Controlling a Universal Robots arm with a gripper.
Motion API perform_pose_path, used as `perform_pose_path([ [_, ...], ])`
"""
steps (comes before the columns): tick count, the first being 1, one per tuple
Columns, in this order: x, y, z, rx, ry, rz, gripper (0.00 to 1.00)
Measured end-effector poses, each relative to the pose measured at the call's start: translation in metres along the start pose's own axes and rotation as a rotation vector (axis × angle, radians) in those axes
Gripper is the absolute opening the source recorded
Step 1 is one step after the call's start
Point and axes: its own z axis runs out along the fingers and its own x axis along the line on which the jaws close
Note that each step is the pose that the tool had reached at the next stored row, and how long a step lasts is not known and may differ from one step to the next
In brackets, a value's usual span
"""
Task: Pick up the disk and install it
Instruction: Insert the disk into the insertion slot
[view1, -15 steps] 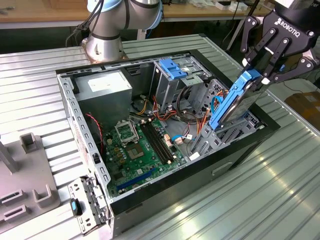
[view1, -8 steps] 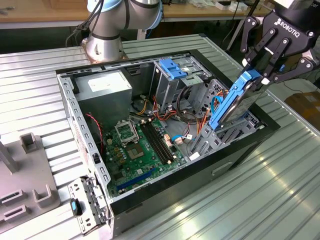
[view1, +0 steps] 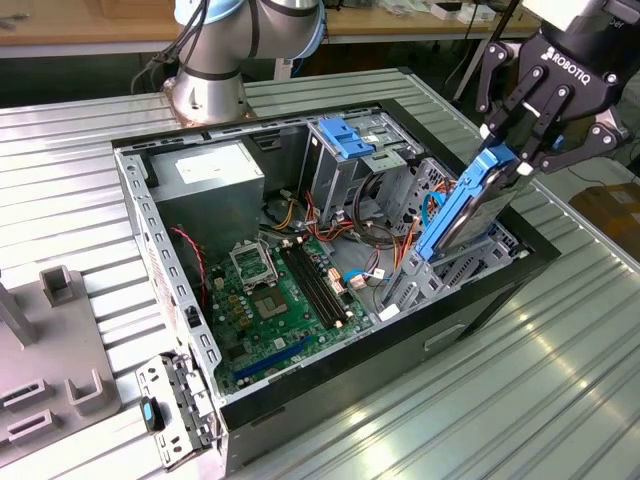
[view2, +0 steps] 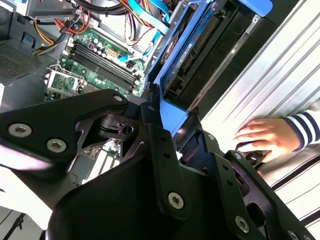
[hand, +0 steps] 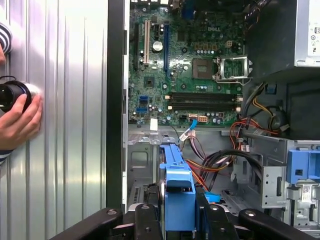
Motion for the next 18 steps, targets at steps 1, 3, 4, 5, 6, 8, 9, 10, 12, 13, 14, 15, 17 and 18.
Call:
perform_pose_path([
  [1, 0.0004, -0.0007, 0.0071, 0.0001, 0.0, 0.001, 0.36],
  [3, 0.0006, -0.001, 0.0123, 0.0, -0.0001, 0.001, 0.36],
  [4, 0.0007, -0.001, 0.0143, 0.0001, 0.0, 0.001, 0.36],
  [5, 0.0008, -0.0011, 0.0169, 0.0001, 0.0001, 0.002, 0.36],
  [6, 0.001, -0.0012, 0.0208, 0.0001, 0.0, 0.002, 0.36],
  [8, 0.0013, -0.0013, 0.0259, 0.0001, 0.0, 0.002, 0.36],
  [9, 0.0014, -0.0014, 0.028, 0.0002, 0.0, 0.002, 0.36],
  [10, 0.0014, -0.0015, 0.0286, 0.0001, 0.0002, 0.002, 0.36],
  [12, 0.0014, -0.0014, 0.0287, 0.0001, 0.0001, 0.002, 0.36],
  [13, 0.0014, -0.0015, 0.0288, 0.0001, 0.0001, 0.002, 0.36],
  [14, 0.0014, -0.0015, 0.029, 0.0001, 0.0, 0.002, 0.36],
  [15, 0.0016, -0.0014, 0.0312, 0.0001, -0.0002, 0.002, 0.36],
  [17, 0.0019, -0.0014, 0.039, 0.0001, 0.0001, 0.002, 0.36],
  [18, 0.0021, -0.0014, 0.0432, 0.0001, 0.0001, 0.002, 0.36],
])
